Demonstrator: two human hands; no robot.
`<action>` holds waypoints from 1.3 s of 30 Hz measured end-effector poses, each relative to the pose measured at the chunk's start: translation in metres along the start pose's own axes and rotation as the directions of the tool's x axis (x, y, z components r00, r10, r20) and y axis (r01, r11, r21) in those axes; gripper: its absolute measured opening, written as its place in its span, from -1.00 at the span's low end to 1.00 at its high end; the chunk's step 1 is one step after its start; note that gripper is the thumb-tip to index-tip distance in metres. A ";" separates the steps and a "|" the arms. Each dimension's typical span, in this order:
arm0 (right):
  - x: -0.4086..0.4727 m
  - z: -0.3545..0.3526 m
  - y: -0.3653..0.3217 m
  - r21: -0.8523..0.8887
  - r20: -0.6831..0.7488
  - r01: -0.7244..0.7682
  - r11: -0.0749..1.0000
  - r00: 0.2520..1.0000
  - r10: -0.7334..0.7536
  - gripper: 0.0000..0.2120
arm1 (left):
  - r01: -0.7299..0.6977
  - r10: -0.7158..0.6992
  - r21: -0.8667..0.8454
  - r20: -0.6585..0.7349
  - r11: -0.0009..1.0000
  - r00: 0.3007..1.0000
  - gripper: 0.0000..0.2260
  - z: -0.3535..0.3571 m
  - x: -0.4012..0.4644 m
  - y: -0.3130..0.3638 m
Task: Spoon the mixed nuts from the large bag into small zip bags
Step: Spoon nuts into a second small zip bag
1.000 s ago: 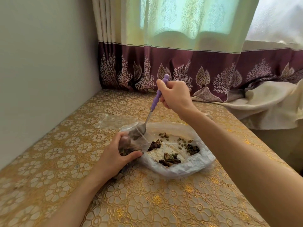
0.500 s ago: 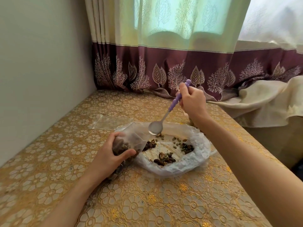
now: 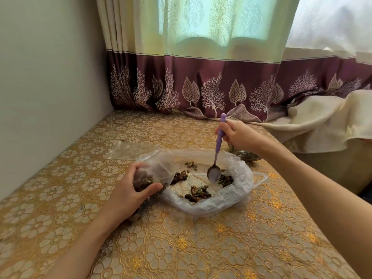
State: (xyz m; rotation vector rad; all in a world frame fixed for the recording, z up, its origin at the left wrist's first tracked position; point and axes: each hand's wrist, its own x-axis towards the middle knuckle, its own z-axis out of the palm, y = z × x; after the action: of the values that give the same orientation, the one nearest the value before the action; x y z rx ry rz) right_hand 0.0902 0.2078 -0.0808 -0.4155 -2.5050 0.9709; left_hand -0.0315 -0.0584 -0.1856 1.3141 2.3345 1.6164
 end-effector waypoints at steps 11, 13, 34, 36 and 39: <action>0.023 0.009 -0.009 -0.303 0.271 0.058 0.951 0.962 0.028 -0.64 | -0.009 0.009 0.125 -0.002 0.992 1.000 -0.52 0.002 0.000 0.001; 0.024 0.013 -0.002 -0.327 0.310 0.026 0.945 0.947 0.082 -0.64 | -0.004 0.004 0.135 0.002 0.991 1.000 -0.53 0.002 0.000 0.000; 0.014 0.005 0.039 0.101 0.185 -0.457 0.883 0.881 0.435 -0.62 | 0.016 -0.019 0.157 0.019 0.987 1.000 -0.50 0.002 -0.001 0.004; 0.012 0.004 0.041 0.163 0.161 -0.489 0.857 0.870 0.466 -0.62 | 0.010 -0.012 0.148 0.017 0.989 1.000 -0.50 0.002 -0.001 0.005; 0.013 0.006 0.040 0.234 0.120 -0.517 0.823 0.856 0.503 -0.63 | 0.008 -0.010 0.125 0.012 0.992 1.000 -0.53 0.002 -0.001 0.005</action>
State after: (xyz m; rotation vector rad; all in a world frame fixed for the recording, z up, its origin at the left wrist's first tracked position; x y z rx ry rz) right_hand 0.0811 0.2385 -0.1094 -1.0239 -2.3021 1.5065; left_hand -0.0268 -0.0568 -0.1831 1.3285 2.4672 1.4768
